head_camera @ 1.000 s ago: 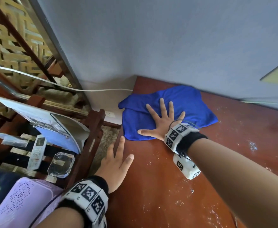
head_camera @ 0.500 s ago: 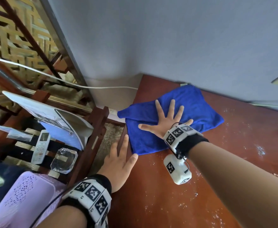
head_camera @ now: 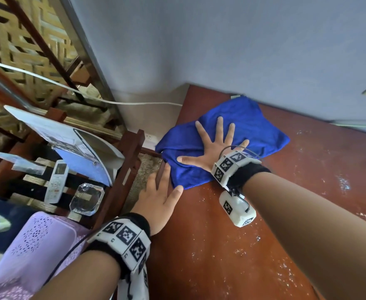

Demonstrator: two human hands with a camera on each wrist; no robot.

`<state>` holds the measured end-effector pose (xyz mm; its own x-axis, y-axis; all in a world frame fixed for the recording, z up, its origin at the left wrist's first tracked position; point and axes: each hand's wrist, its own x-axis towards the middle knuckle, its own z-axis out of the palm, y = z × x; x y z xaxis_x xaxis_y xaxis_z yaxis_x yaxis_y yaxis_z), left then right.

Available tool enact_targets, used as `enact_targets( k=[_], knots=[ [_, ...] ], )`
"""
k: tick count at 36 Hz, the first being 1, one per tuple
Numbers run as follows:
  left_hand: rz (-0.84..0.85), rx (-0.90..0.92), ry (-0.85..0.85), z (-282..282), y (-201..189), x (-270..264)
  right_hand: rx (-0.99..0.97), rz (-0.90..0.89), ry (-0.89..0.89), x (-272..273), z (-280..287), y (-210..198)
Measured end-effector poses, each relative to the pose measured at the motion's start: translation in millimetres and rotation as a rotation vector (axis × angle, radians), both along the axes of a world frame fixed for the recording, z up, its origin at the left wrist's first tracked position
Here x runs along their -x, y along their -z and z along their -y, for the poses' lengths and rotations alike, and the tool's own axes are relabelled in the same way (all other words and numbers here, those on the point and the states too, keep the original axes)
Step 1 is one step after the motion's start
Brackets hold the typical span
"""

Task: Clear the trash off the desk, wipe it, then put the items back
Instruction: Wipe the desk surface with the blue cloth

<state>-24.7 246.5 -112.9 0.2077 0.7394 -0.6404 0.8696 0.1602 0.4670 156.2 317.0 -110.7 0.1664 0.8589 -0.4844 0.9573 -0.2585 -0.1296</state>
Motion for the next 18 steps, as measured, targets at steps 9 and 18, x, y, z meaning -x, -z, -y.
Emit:
enact_targets(
  k=[9, 18],
  knots=[
    [0.011, -0.086, 0.027, 0.3, -0.2, -3.5, -0.029, -0.009, -0.08, 5.5, 21.8, 0.3],
    [0.016, -0.112, 0.056, 2.5, 15.2, 0.2, -0.051, 0.027, -0.217, 3.0, 42.7, 2.4]
  ],
)
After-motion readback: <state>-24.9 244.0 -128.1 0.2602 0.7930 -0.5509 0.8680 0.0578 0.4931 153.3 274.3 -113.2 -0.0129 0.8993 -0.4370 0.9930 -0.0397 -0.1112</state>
